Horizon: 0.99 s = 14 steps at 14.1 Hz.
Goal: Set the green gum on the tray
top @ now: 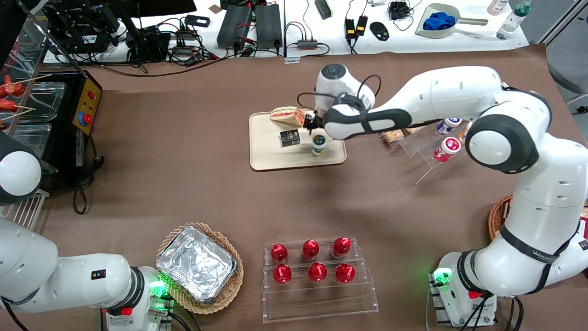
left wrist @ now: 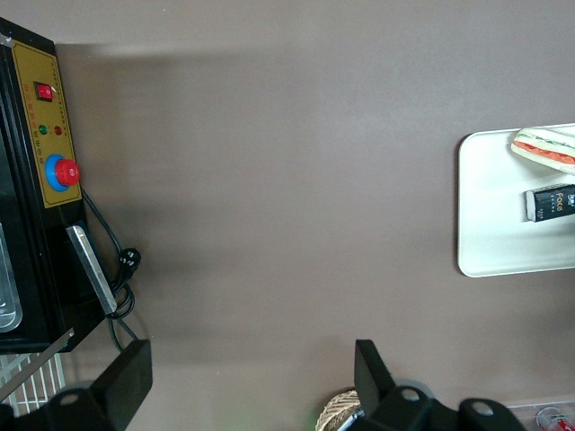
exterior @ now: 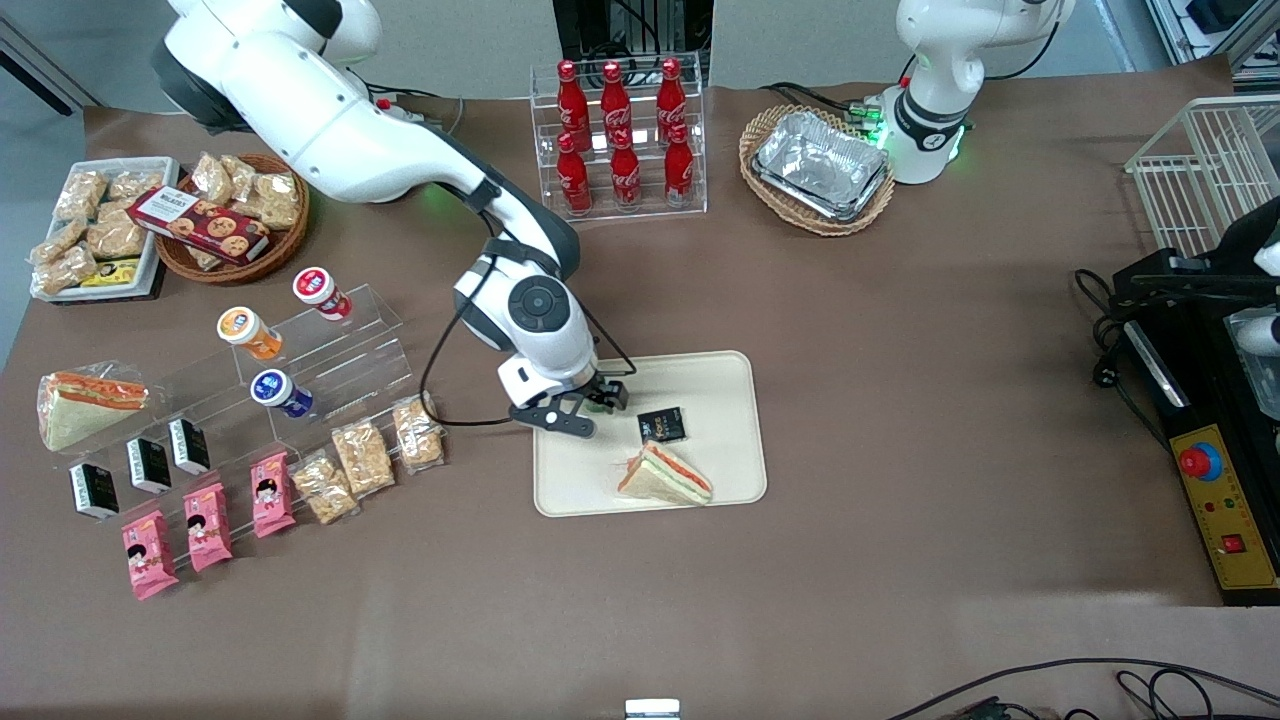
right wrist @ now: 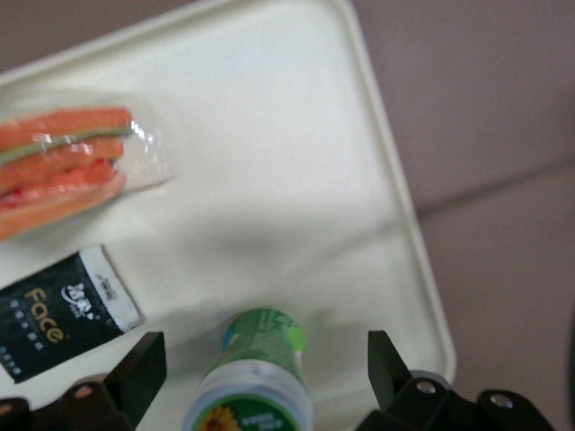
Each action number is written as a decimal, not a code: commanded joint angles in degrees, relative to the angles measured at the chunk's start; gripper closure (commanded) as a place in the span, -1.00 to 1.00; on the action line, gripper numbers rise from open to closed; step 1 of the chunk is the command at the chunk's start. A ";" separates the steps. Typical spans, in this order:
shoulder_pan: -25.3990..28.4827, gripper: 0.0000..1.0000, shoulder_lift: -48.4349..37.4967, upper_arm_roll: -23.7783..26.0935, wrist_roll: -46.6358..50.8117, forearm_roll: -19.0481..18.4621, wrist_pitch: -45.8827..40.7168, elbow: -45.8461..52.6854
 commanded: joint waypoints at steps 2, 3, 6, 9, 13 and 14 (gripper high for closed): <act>-3.89 -1.00 -19.09 2.70 -12.32 7.87 -19.88 -0.65; -5.12 -1.00 -23.31 2.18 -18.72 12.44 -24.53 -0.56; -6.01 -1.00 -31.68 -5.97 -34.55 18.28 -31.42 -0.73; -7.24 -1.00 -34.68 -14.23 -46.60 19.95 -35.46 -0.65; -8.03 -1.00 -35.30 -27.76 -66.65 21.80 -36.35 -0.38; -8.03 -1.00 -35.30 -30.23 -71.30 21.80 -36.53 0.14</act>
